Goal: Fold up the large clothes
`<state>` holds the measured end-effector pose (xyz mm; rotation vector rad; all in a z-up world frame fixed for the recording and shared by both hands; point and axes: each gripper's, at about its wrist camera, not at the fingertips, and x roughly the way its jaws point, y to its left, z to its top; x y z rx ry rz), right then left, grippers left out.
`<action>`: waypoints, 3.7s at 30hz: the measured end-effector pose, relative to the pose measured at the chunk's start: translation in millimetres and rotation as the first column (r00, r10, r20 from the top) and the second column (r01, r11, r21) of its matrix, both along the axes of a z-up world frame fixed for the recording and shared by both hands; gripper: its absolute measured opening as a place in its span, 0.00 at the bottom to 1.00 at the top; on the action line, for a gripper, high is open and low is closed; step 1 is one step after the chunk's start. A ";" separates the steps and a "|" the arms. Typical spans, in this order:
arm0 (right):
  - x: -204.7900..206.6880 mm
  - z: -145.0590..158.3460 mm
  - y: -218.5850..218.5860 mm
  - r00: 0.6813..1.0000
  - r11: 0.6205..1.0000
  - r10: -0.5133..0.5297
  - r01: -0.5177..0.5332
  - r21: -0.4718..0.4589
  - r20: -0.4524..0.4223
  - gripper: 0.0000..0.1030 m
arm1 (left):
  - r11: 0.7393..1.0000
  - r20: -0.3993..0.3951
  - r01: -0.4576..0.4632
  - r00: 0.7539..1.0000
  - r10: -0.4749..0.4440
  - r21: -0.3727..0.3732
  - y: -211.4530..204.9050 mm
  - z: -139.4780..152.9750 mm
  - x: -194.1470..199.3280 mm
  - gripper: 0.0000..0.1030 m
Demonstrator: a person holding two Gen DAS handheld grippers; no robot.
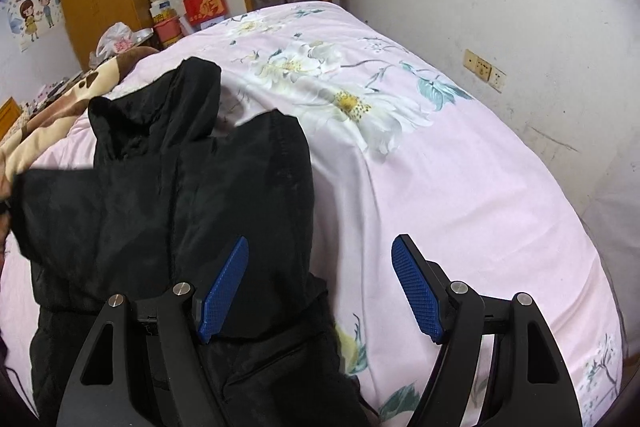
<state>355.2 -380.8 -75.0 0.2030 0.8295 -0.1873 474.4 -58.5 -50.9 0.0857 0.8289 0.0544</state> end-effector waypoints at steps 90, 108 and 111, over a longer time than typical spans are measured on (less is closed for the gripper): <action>136.3 10.9 113.8 0.948 0.947 0.318 -0.319 -0.045 -0.031 0.81 | 0.984 -0.087 0.045 0.994 -0.061 -0.174 64.2 0.3 85.3 0.72; 252.1 60.7 73.4 0.988 0.985 0.153 -0.153 -0.076 -0.006 0.81 | 0.960 -0.086 0.069 0.992 -0.096 -0.273 46.7 28.7 207.6 0.76; 267.5 48.9 70.8 0.990 0.989 0.134 -0.136 -0.064 -0.033 0.81 | 0.955 -0.101 0.064 0.990 -0.097 -0.291 44.2 20.6 224.9 0.76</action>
